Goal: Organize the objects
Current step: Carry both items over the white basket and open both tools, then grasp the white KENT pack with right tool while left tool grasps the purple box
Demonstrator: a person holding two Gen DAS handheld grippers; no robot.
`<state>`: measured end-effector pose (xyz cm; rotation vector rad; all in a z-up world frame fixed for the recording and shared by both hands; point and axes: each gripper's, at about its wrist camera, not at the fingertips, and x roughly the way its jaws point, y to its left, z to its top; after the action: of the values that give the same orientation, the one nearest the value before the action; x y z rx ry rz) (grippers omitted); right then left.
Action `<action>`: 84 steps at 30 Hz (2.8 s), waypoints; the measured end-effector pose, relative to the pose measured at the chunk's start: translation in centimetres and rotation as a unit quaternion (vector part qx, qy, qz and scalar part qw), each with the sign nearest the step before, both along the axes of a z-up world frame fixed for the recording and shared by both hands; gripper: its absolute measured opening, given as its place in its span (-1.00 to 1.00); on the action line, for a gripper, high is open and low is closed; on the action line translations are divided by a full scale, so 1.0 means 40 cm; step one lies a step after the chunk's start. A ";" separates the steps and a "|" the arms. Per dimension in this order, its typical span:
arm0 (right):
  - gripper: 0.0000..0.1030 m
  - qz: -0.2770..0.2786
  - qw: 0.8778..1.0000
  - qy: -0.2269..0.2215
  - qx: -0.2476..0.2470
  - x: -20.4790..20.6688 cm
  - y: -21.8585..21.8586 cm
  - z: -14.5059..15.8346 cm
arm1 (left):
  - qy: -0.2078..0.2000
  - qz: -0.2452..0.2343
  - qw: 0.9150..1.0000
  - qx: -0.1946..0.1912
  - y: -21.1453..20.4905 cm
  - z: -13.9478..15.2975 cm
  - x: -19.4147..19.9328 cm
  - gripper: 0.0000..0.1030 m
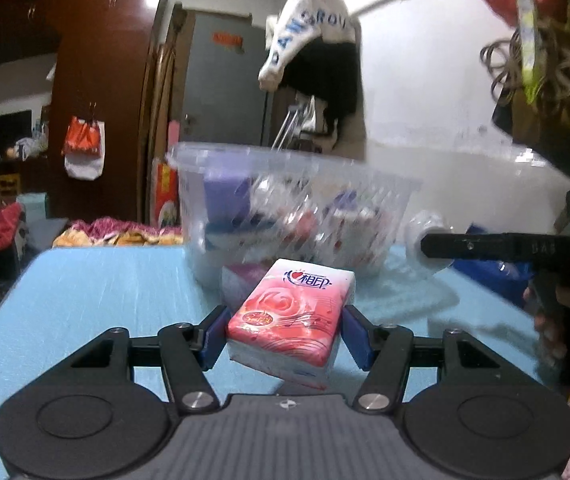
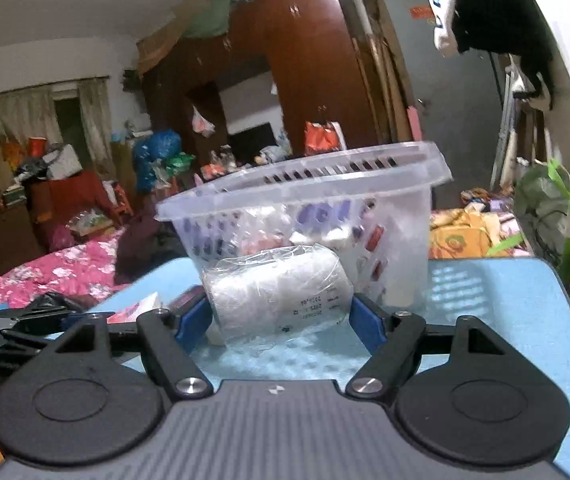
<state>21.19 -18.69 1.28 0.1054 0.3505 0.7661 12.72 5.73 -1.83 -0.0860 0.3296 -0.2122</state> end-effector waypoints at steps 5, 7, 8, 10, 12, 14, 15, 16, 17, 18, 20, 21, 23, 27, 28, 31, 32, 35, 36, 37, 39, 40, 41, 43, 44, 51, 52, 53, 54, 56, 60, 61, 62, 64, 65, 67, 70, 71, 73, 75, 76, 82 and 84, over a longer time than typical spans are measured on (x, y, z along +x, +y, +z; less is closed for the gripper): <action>0.51 0.006 0.998 -0.048 0.035 0.006 -0.005 0.097 | -0.060 -0.010 0.998 0.003 -0.004 0.165 0.023 0.24; 0.51 -0.008 0.997 -0.075 0.021 0.038 0.015 0.168 | -0.079 -0.004 0.997 0.009 -0.002 0.257 0.082 0.24; 0.51 -0.019 0.996 -0.085 0.009 0.061 0.027 0.200 | -0.077 -0.002 0.997 0.006 0.000 0.300 0.124 0.24; 0.51 -0.033 0.996 -0.088 -0.008 0.128 0.051 0.255 | -0.070 -0.002 0.998 0.000 -0.004 0.359 0.211 0.24; 0.53 -0.040 0.996 -0.083 -0.015 0.189 0.073 0.284 | -0.046 0.011 0.999 -0.001 -0.010 0.381 0.300 0.26; 0.56 -0.038 0.996 -0.070 -0.051 0.241 0.102 0.286 | -0.022 0.015 1.000 -0.008 -0.013 0.366 0.370 0.39; 0.61 -0.040 0.995 -0.069 -0.060 0.255 0.115 0.280 | -0.013 0.024 1.000 -0.011 -0.013 0.352 0.389 0.54; 0.81 -0.041 0.994 -0.068 -0.071 0.268 0.128 0.272 | -0.005 0.038 0.999 -0.014 -0.012 0.338 0.400 0.64; 0.91 -0.045 0.993 -0.068 -0.081 0.271 0.136 0.265 | 0.001 0.044 0.999 -0.012 -0.012 0.327 0.402 0.64; 0.91 -0.053 0.993 -0.071 -0.082 0.267 0.135 0.259 | -0.003 0.044 0.999 -0.011 -0.012 0.320 0.388 0.64; 1.00 -0.049 0.994 -0.078 -0.049 0.234 0.099 0.248 | -0.028 0.037 0.999 -0.004 -0.012 0.313 0.340 0.71; 1.00 -0.040 0.996 -0.077 -0.030 0.220 0.084 0.241 | -0.038 0.037 0.999 0.002 -0.013 0.309 0.313 0.76; 1.00 -0.044 0.997 -0.061 -0.010 0.188 0.055 0.224 | -0.047 0.041 0.998 0.011 -0.005 0.288 0.258 0.77; 1.00 0.001 1.000 -0.018 0.008 0.134 0.049 0.153 | -0.015 0.045 0.999 0.021 0.026 0.196 0.191 0.79; 1.00 0.021 1.000 -0.001 -0.009 0.125 0.076 0.122 | 0.000 0.051 0.999 0.017 0.038 0.173 0.190 0.79; 0.85 0.053 0.996 0.033 -0.069 0.130 0.170 0.042 | 0.033 0.069 0.997 -0.019 0.088 0.113 0.188 0.79; 0.60 0.062 0.993 0.051 -0.087 0.144 0.203 0.018 | 0.044 0.077 0.995 -0.037 0.107 0.096 0.188 0.79; 0.27 0.080 0.987 0.095 -0.106 0.183 0.270 -0.033 | 0.060 0.090 0.992 -0.059 0.148 0.066 0.183 0.79; 0.27 0.081 0.986 0.098 -0.111 0.187 0.282 -0.046 | 0.063 0.095 0.992 -0.061 0.159 0.057 0.173 0.79; 0.26 0.080 0.985 0.096 -0.117 0.189 0.300 -0.051 | 0.066 0.099 0.991 -0.061 0.165 0.050 0.170 0.79; 0.20 0.083 0.985 0.091 -0.124 0.192 0.323 -0.052 | 0.075 0.100 0.990 -0.060 0.171 0.042 0.173 0.78; 0.09 0.087 0.984 0.088 -0.130 0.191 0.336 -0.053 | 0.078 0.099 0.990 -0.060 0.169 0.032 0.167 0.78; -0.07 0.091 0.983 0.087 -0.134 0.179 0.339 -0.059 | 0.083 0.095 0.990 -0.057 0.165 0.028 0.172 0.79; -0.41 0.098 0.982 0.090 -0.133 0.158 0.331 -0.058 | 0.095 0.086 0.991 -0.044 0.149 0.016 0.168 0.78; -0.51 0.096 0.982 0.092 -0.131 0.149 0.320 -0.055 | 0.101 0.083 0.991 -0.034 0.136 0.013 0.174 0.78; -0.61 0.071 0.986 0.097 -0.117 0.126 0.218 -0.058 | 0.111 0.055 0.992 -0.006 0.061 0.000 0.193 0.79; -0.61 0.068 0.986 0.100 -0.111 0.127 0.205 -0.060 | 0.110 0.052 0.993 0.000 0.051 -0.003 0.198 0.79; -0.58 0.065 0.987 0.102 -0.108 0.132 0.199 -0.062 | 0.111 0.049 0.993 0.008 0.041 -0.005 0.206 0.79; -0.54 0.062 0.987 0.101 -0.106 0.133 0.194 -0.062 | 0.118 0.052 0.992 0.014 0.032 -0.007 0.218 0.79; -0.24 0.058 0.989 0.098 -0.098 0.135 0.193 -0.059 | 0.126 0.051 0.990 0.025 0.017 -0.009 0.238 0.78; 0.06 0.057 0.991 0.089 -0.082 0.132 0.184 -0.061 | 0.134 0.065 0.988 0.044 -0.001 -0.012 0.268 0.78; 0.08 0.056 0.991 0.089 -0.081 0.134 0.184 -0.062 | 0.137 0.065 0.987 0.047 -0.004 -0.013 0.274 0.78; 0.13 0.055 0.991 0.089 -0.080 0.135 0.184 -0.065 | 0.139 0.062 0.987 0.048 -0.008 -0.014 0.278 0.76; 0.22 0.052 0.991 0.089 -0.081 0.139 0.185 -0.068 | 0.136 0.053 0.988 0.046 -0.010 -0.012 0.277 0.33; 0.27 0.049 0.992 0.089 -0.082 0.141 0.187 -0.068 | 0.130 0.049 0.989 0.041 -0.006 -0.009 0.271 0.29; 0.37 0.043 0.992 0.088 -0.083 0.147 0.196 -0.069 | 0.121 0.054 0.991 0.031 0.004 -0.006 0.260 0.27; 0.54 0.040 0.991 0.086 -0.098 0.159 0.228 -0.077 | 0.098 0.075 0.992 0.026 0.022 0.003 0.229 0.26; 0.54 0.042 0.989 0.087 -0.110 0.164 0.245 -0.081 | 0.092 0.077 0.993 0.021 0.029 0.005 0.219 0.26; 0.54 0.046 0.986 0.092 -0.129 0.172 0.281 -0.087 | 0.082 0.073 0.994 0.005 0.050 0.010 0.202 0.27; 0.55 0.047 0.984 0.087 -0.149 0.174 0.315 -0.090 | 0.071 0.075 0.995 -0.005 0.064 0.012 0.188 0.27; 0.55 0.044 0.983 0.082 -0.161 0.174 0.331 -0.089 | 0.067 0.076 0.995 -0.009 0.070 0.014 0.186 0.27; -0.10 0.036 0.976 0.042 -0.212 0.161 0.383 -0.088 | 0.064 0.063 0.996 -0.025 0.078 0.014 0.189 0.27; -0.11 0.034 0.974 0.029 -0.220 0.142 0.379 -0.083 | 0.058 0.055 0.996 -0.029 0.075 0.013 0.182 0.27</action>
<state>26.86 -3.53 -2.05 -0.3042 0.5735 0.7375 19.99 8.75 -1.32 -0.1730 0.4328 -0.1076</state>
